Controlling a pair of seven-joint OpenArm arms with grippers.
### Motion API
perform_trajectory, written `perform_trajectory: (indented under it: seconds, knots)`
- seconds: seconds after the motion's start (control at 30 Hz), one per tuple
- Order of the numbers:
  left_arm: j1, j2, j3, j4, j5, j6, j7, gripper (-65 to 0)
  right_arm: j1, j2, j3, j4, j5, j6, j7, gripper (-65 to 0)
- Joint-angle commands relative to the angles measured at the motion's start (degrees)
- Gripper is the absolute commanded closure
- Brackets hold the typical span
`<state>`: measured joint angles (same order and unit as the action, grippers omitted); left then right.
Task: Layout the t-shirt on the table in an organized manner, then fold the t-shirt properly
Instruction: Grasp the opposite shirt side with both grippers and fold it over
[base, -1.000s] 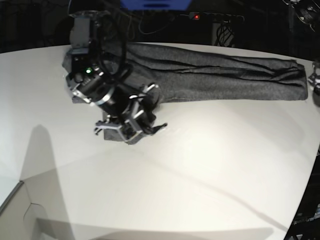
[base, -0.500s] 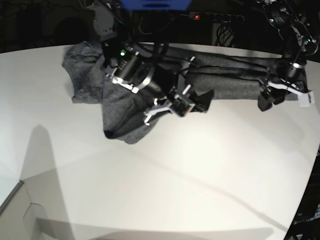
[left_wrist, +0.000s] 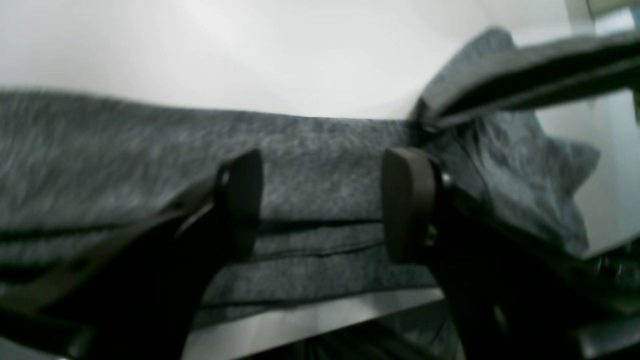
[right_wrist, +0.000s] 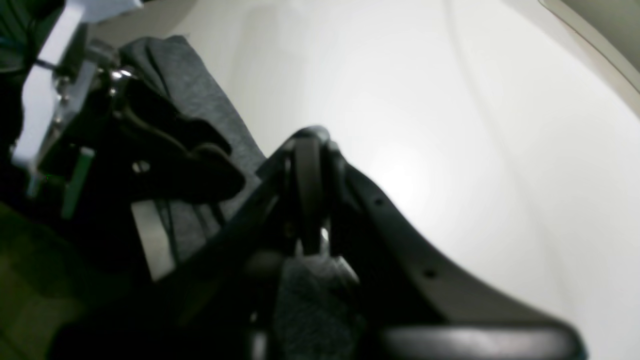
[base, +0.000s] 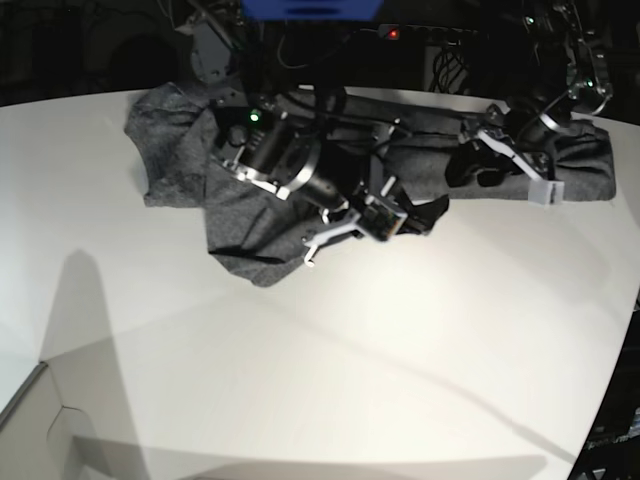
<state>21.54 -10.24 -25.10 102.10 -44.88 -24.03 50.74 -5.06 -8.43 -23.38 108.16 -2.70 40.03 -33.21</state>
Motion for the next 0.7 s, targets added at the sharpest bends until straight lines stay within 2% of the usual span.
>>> perform_trajectory:
  seconds: [0.0, 0.2, 0.53, 0.67]
  knots:
    - [-0.05, -0.97, 0.18, 1.06, -1.05, -0.36, -0.85, -36.7, 0.8, -0.57, -0.23, 0.98, 1.07, -0.03, 1.7, 0.0]
    - [-2.95, -2.29, 2.9, 1.15, 0.53, -0.36, -0.85, -36.7, 0.8, -0.57, -1.46, 0.54, 1.07, -0.03, 1.7, 0.0]
    - [-4.35, -3.34, 10.73, 6.69, 15.92, -0.45, -0.85, -36.7, 1.85, -0.57, -1.46, -0.33, 1.07, -0.03, 1.7, 0.0]
    - [-4.44, -3.43, 11.17, 6.86, 18.82, -0.45, -0.94, -36.7, 2.38, -0.57, -1.2, -0.33, 1.07, -0.03, 1.7, 0.0]
